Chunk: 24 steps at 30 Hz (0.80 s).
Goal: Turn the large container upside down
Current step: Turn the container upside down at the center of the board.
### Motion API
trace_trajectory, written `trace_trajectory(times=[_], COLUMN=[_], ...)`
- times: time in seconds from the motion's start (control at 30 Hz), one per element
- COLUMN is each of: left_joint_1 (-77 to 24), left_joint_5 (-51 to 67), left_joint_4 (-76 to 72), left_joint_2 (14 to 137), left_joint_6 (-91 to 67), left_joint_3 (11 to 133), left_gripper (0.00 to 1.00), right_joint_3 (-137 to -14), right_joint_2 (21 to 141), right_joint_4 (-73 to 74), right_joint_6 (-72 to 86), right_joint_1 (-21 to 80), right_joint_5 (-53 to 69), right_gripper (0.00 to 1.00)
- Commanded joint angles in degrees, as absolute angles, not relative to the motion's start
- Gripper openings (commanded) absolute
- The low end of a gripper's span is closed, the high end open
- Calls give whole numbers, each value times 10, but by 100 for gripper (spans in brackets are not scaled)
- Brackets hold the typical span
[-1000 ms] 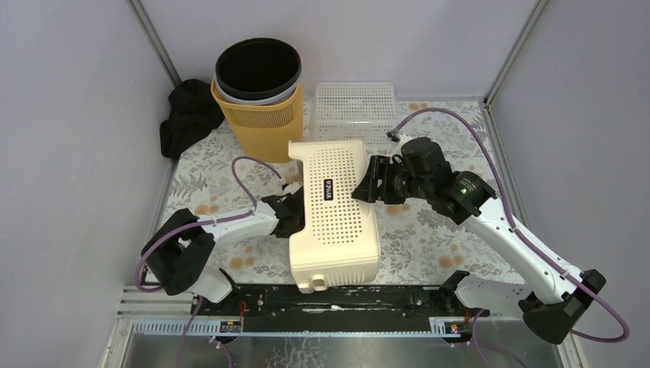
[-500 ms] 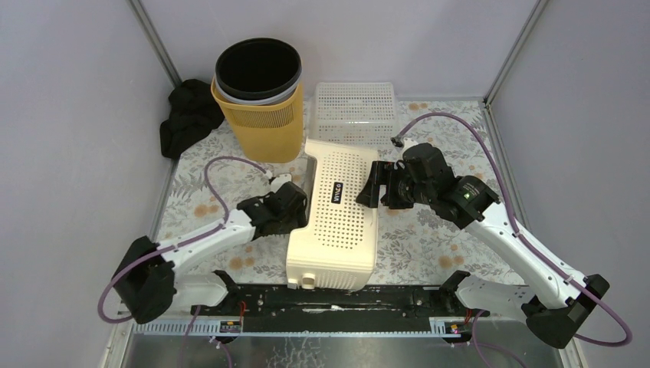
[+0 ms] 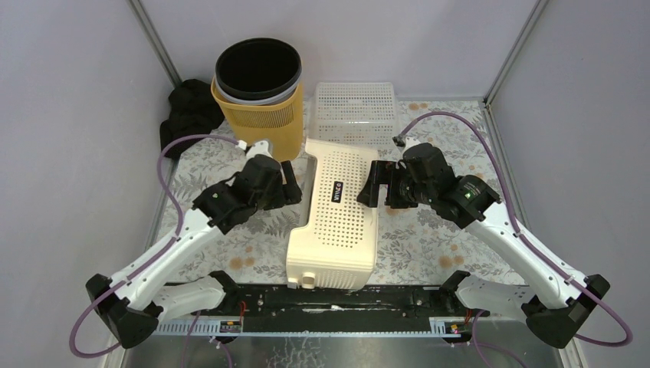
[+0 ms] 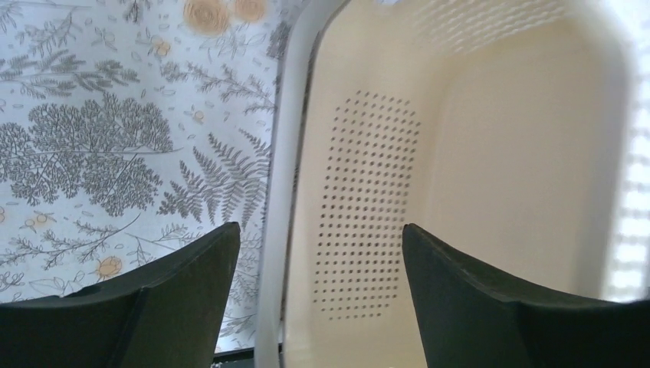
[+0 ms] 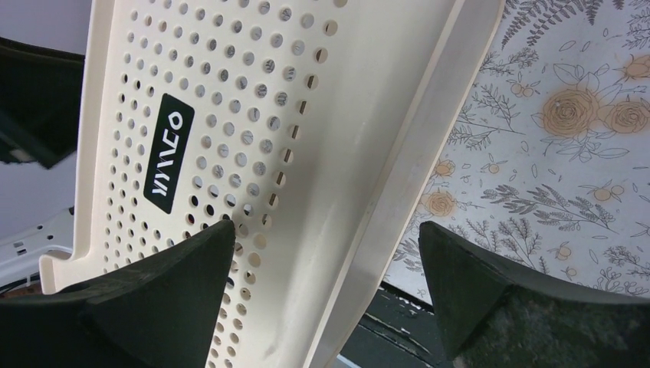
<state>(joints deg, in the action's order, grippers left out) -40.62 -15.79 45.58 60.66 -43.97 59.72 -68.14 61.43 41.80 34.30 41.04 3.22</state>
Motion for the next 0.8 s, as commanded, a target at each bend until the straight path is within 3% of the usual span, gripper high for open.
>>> trace_trajectory(times=[0.0, 0.13, 0.43, 0.77], left_joint_1=[-384, -365, -338, -326], left_joint_5=[-123, -78, 117, 328], left_joint_4=[493, 498, 438, 240], left_joint_2=[588, 586, 581, 584], left_joint_6=[-397, -379, -365, -413], left_joint_3=[661, 701, 726, 598], left_gripper=[87, 100, 100, 100], right_joint_3=[-697, -698, -705, -712], right_joint_2=[607, 605, 594, 595], right_joint_4=[449, 451, 457, 453], right_joint_6=[323, 319, 316, 313], right_joint_1=[416, 416, 416, 416], right_joint_5=[16, 21, 27, 36], right_gripper=[98, 99, 99, 99])
